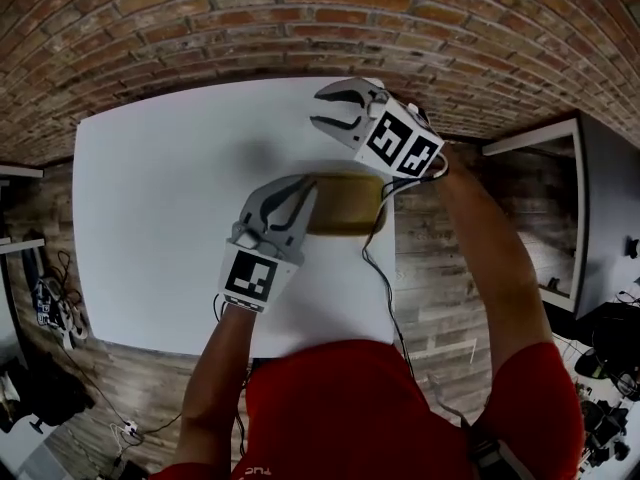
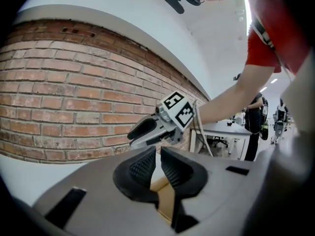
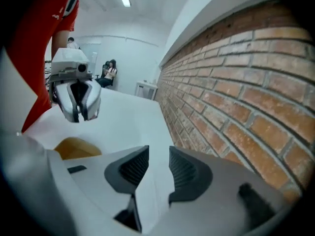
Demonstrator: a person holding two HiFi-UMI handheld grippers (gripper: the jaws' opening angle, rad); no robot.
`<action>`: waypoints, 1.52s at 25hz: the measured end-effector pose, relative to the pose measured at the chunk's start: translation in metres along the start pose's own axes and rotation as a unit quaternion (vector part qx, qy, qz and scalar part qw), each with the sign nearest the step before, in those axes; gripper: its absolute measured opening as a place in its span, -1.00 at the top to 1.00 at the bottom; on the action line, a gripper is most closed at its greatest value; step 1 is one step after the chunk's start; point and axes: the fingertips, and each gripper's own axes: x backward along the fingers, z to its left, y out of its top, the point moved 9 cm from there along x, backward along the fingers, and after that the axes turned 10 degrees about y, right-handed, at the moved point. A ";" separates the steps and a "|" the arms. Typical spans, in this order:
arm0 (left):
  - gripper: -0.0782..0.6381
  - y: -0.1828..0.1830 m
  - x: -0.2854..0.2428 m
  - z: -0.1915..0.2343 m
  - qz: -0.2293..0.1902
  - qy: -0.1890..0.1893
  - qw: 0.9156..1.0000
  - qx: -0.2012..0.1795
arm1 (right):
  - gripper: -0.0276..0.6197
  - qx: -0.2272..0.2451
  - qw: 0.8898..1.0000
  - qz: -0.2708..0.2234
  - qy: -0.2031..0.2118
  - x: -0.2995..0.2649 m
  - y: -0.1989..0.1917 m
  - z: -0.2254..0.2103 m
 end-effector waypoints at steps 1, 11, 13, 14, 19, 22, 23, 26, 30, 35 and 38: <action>0.67 0.003 0.001 0.000 -0.005 0.007 1.000 -0.001 | 0.49 -0.002 0.999 -0.033 -0.017 0.008 0.007 0.009; 0.73 0.040 0.028 -0.008 -0.052 0.045 0.998 0.009 | 0.76 -0.137 0.937 -0.264 -0.180 0.075 0.051 0.119; 0.74 0.043 0.040 -0.017 -0.038 0.040 0.998 0.012 | 0.77 -0.181 0.922 -0.283 -0.193 0.084 0.053 0.142; 0.74 0.045 0.046 -0.021 -0.038 0.036 0.999 0.015 | 0.78 -0.194 0.915 -0.290 -0.201 0.089 0.055 0.152; 0.74 0.059 0.072 -0.043 -0.106 0.018 0.993 0.040 | 0.80 -0.215 0.896 -0.310 -0.235 0.110 0.066 0.199; 0.74 0.060 0.089 -0.055 -0.107 0.006 0.993 0.041 | 0.82 -0.224 0.891 -0.310 -0.245 0.115 0.070 0.224; 0.74 0.061 0.093 -0.059 -0.107 0.002 0.993 0.040 | 0.82 -0.227 0.890 -0.309 -0.248 0.116 0.071 0.232; 0.74 0.059 0.103 -0.072 -0.106 -0.007 0.994 0.036 | 0.82 -0.234 0.887 -0.305 -0.255 0.120 0.071 0.250; 0.74 0.054 0.112 -0.085 -0.104 -0.013 0.994 0.032 | 0.82 -0.231 0.890 -0.298 -0.257 0.123 0.072 0.267; 0.74 0.051 0.120 -0.093 -0.106 -0.014 0.994 0.026 | 0.82 -0.225 0.893 -0.293 -0.258 0.127 0.073 0.277; 0.74 0.051 0.123 -0.096 -0.107 -0.014 0.994 0.026 | 0.82 -0.219 0.895 -0.291 -0.259 0.129 0.075 0.280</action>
